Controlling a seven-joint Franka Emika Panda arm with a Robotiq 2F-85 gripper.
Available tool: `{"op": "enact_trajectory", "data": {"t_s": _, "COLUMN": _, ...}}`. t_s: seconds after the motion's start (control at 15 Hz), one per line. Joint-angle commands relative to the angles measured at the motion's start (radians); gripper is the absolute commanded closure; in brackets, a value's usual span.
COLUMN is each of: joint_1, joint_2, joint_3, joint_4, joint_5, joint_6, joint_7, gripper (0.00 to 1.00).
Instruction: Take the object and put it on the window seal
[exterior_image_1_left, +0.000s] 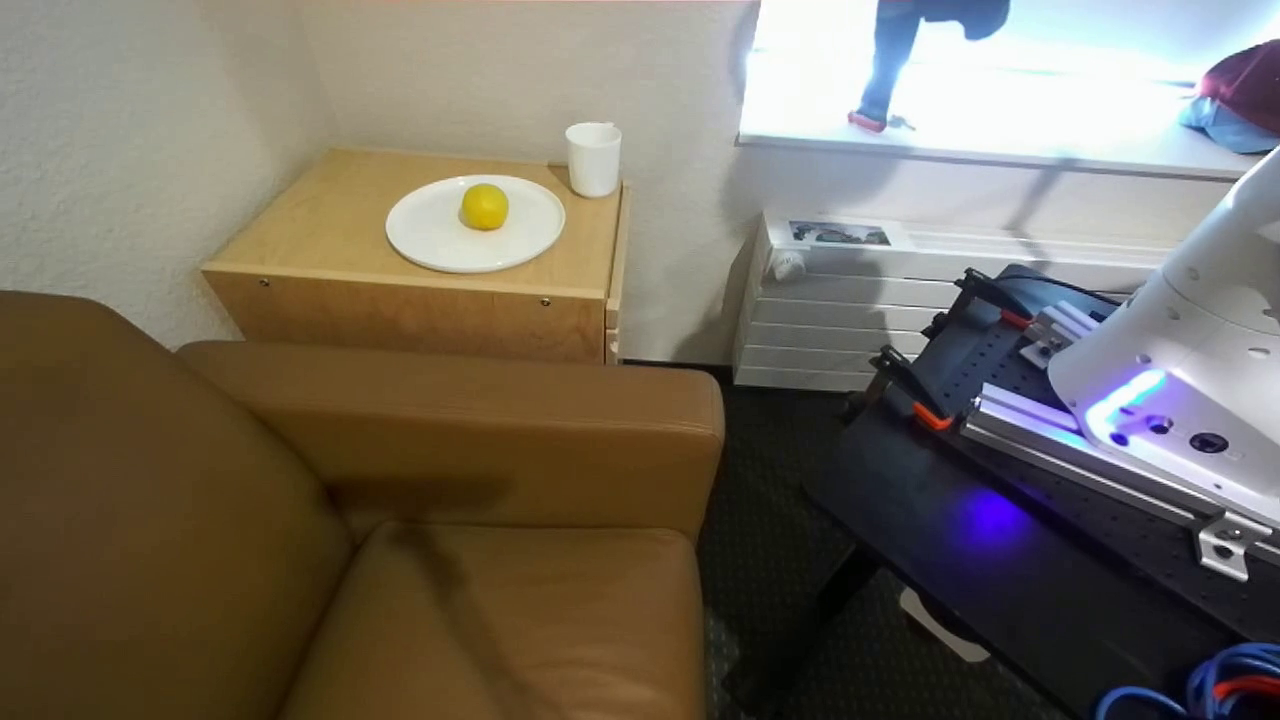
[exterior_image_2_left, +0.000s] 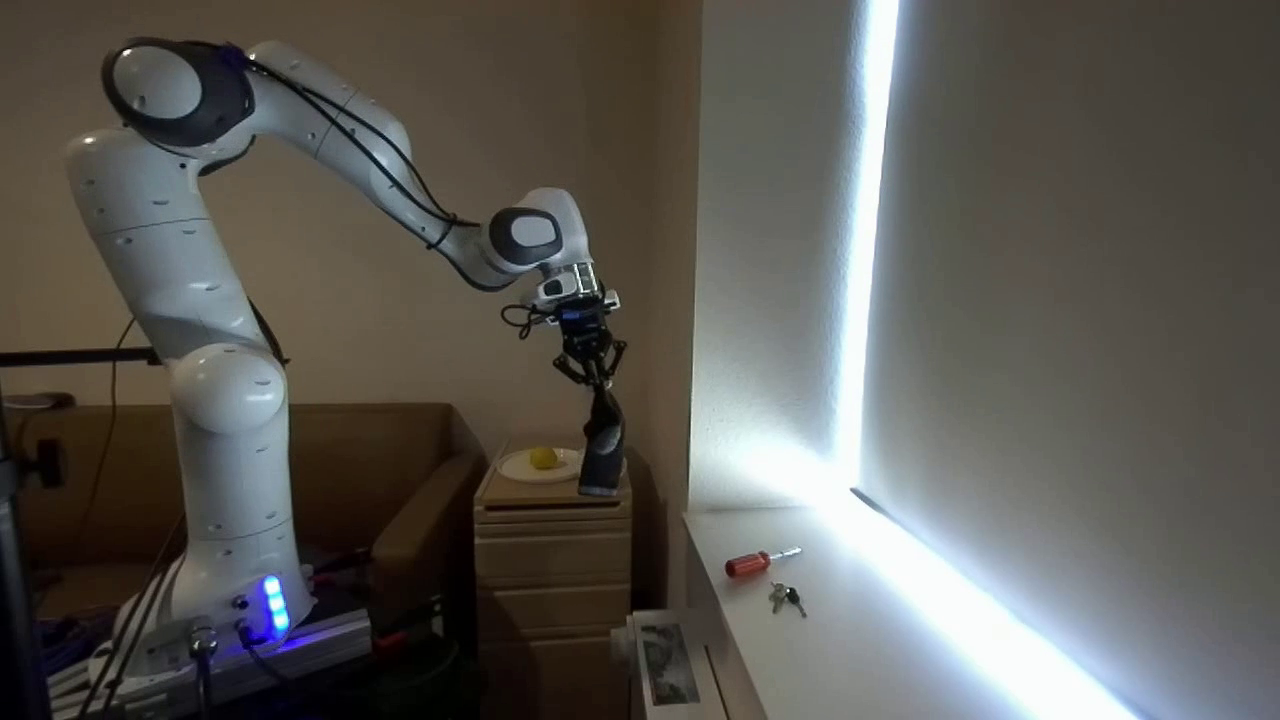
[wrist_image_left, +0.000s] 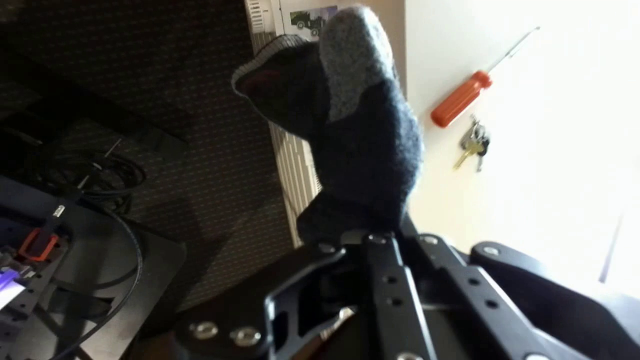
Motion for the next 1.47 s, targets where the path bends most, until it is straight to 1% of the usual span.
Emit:
{"op": "enact_trajectory", "data": {"t_s": 0.0, "joint_1": -0.068, "joint_2": 0.011, "joint_3": 0.020, "joint_4": -0.022, "joint_5": 0.023, "joint_6": 0.031, "joint_7": -0.013, "gripper": 0.95}}
{"op": "enact_trajectory", "data": {"t_s": 0.07, "joint_1": -0.084, "joint_2": 0.018, "joint_3": 0.007, "joint_4": -0.036, "joint_5": 0.025, "joint_6": 0.050, "joint_7": -0.012, "gripper": 0.95}}
{"op": "enact_trajectory", "data": {"t_s": 0.13, "joint_1": -0.089, "joint_2": 0.022, "joint_3": 0.002, "joint_4": -0.040, "joint_5": 0.027, "joint_6": 0.055, "joint_7": -0.012, "gripper": 0.99}}
{"op": "enact_trajectory", "data": {"t_s": 0.2, "joint_1": -0.056, "joint_2": 0.030, "joint_3": 0.029, "joint_4": -0.034, "joint_5": 0.044, "joint_6": 0.051, "joint_7": -0.027, "gripper": 0.99}}
{"op": "enact_trajectory", "data": {"t_s": 0.27, "joint_1": -0.053, "joint_2": 0.075, "joint_3": 0.061, "joint_4": 0.009, "joint_5": 0.038, "joint_6": 0.020, "joint_7": 0.030, "gripper": 0.99}}
{"op": "enact_trajectory", "data": {"t_s": 0.33, "joint_1": -0.047, "joint_2": 0.143, "joint_3": 0.083, "joint_4": 0.089, "joint_5": 0.082, "joint_6": -0.046, "joint_7": 0.095, "gripper": 0.99}}
{"op": "enact_trajectory", "data": {"t_s": 0.4, "joint_1": -0.059, "joint_2": 0.183, "joint_3": 0.105, "joint_4": 0.135, "joint_5": 0.066, "joint_6": -0.049, "joint_7": 0.201, "gripper": 0.99}}
{"op": "enact_trajectory", "data": {"t_s": 0.47, "joint_1": -0.054, "joint_2": 0.221, "joint_3": 0.109, "joint_4": 0.195, "joint_5": 0.078, "joint_6": -0.073, "joint_7": 0.245, "gripper": 0.99}}
{"op": "enact_trajectory", "data": {"t_s": 0.53, "joint_1": -0.055, "joint_2": 0.264, "joint_3": 0.109, "joint_4": 0.253, "joint_5": 0.053, "joint_6": -0.073, "joint_7": 0.315, "gripper": 0.99}}
{"op": "enact_trajectory", "data": {"t_s": 0.6, "joint_1": -0.055, "joint_2": 0.305, "joint_3": 0.096, "joint_4": 0.315, "joint_5": 0.058, "joint_6": -0.106, "joint_7": 0.346, "gripper": 0.99}}
{"op": "enact_trajectory", "data": {"t_s": 0.67, "joint_1": -0.151, "joint_2": 0.333, "joint_3": 0.124, "joint_4": 0.376, "joint_5": 0.089, "joint_6": -0.121, "joint_7": 0.291, "gripper": 0.99}}
{"op": "enact_trajectory", "data": {"t_s": 0.73, "joint_1": -0.085, "joint_2": 0.378, "joint_3": 0.034, "joint_4": 0.440, "joint_5": 0.079, "joint_6": -0.141, "joint_7": 0.302, "gripper": 0.99}}
{"op": "enact_trajectory", "data": {"t_s": 0.87, "joint_1": -0.103, "joint_2": 0.468, "joint_3": -0.020, "joint_4": 0.570, "joint_5": 0.094, "joint_6": -0.159, "joint_7": 0.294, "gripper": 0.99}}
{"op": "enact_trajectory", "data": {"t_s": 0.93, "joint_1": -0.049, "joint_2": 0.515, "joint_3": -0.111, "joint_4": 0.631, "joint_5": 0.116, "joint_6": -0.163, "joint_7": 0.291, "gripper": 0.99}}
{"op": "enact_trajectory", "data": {"t_s": 1.0, "joint_1": 0.020, "joint_2": 0.564, "joint_3": -0.212, "joint_4": 0.693, "joint_5": 0.156, "joint_6": -0.174, "joint_7": 0.288, "gripper": 0.99}}
{"op": "enact_trajectory", "data": {"t_s": 1.13, "joint_1": 0.142, "joint_2": 0.636, "joint_3": -0.375, "joint_4": 0.809, "joint_5": 0.274, "joint_6": -0.276, "joint_7": 0.284, "gripper": 0.99}}
{"op": "enact_trajectory", "data": {"t_s": 1.2, "joint_1": 0.039, "joint_2": 0.542, "joint_3": -0.257, "joint_4": 0.667, "joint_5": 0.194, "joint_6": -0.176, "joint_7": 0.282, "gripper": 0.95}}
{"op": "enact_trajectory", "data": {"t_s": 1.27, "joint_1": 0.089, "joint_2": 0.578, "joint_3": -0.320, "joint_4": 0.720, "joint_5": 0.229, "joint_6": -0.212, "joint_7": 0.282, "gripper": 0.95}}
{"op": "enact_trajectory", "data": {"t_s": 1.33, "joint_1": 0.119, "joint_2": 0.602, "joint_3": -0.349, "joint_4": 0.756, "joint_5": 0.245, "joint_6": -0.235, "joint_7": 0.283, "gripper": 0.95}}
{"op": "enact_trajectory", "data": {"t_s": 1.4, "joint_1": 0.134, "joint_2": 0.614, "joint_3": -0.358, "joint_4": 0.775, "joint_5": 0.250, "joint_6": -0.246, "joint_7": 0.285, "gripper": 0.99}}
